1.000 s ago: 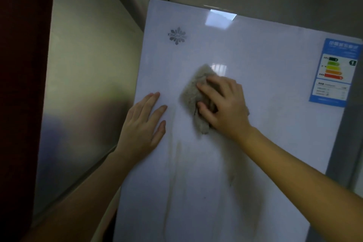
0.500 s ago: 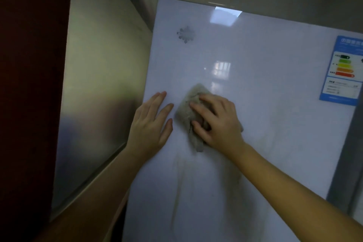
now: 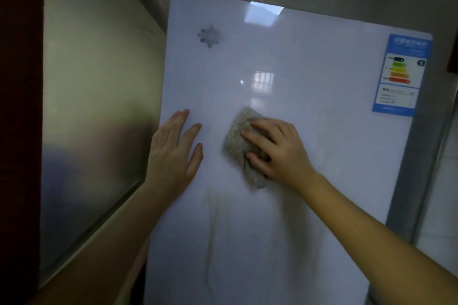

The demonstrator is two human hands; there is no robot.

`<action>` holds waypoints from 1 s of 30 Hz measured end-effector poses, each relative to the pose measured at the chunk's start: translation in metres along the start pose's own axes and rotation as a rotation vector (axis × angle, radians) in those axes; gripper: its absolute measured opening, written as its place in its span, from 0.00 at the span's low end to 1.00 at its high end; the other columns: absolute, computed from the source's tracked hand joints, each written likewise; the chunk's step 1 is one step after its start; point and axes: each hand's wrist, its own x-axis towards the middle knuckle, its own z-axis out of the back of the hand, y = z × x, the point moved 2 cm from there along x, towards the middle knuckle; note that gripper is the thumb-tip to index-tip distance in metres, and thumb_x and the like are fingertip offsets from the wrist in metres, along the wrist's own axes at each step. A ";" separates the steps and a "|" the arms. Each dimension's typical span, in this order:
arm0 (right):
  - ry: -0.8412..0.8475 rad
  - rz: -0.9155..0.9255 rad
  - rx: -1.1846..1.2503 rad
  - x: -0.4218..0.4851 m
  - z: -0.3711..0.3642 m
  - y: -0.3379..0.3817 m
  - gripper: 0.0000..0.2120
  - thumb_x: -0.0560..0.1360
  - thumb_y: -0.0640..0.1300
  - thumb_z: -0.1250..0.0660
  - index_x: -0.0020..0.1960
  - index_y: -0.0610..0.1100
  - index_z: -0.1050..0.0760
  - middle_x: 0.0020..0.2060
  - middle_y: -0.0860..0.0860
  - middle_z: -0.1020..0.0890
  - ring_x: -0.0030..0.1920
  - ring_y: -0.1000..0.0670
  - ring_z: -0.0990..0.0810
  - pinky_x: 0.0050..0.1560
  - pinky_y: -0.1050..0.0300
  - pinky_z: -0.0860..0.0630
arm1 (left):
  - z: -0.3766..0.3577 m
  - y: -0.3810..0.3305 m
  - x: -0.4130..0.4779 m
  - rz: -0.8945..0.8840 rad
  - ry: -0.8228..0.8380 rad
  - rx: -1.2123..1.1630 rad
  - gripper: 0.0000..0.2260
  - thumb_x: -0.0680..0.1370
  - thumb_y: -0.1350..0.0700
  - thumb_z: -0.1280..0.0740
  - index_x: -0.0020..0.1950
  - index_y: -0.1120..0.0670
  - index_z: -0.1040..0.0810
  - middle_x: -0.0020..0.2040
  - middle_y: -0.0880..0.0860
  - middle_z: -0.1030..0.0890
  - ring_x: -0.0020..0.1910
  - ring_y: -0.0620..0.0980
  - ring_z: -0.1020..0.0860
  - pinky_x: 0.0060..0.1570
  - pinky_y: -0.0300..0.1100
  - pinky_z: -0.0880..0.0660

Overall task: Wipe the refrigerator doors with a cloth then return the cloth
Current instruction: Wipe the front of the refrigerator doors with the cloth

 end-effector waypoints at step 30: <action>-0.180 -0.170 0.017 -0.014 0.085 -0.161 0.21 0.77 0.51 0.28 0.68 0.45 0.20 0.63 0.43 0.20 0.61 0.40 0.24 0.61 0.42 0.26 | -0.041 -0.107 0.046 -0.053 0.010 0.085 0.20 0.80 0.48 0.39 0.70 0.56 0.25 0.76 0.60 0.31 0.75 0.59 0.33 0.72 0.57 0.34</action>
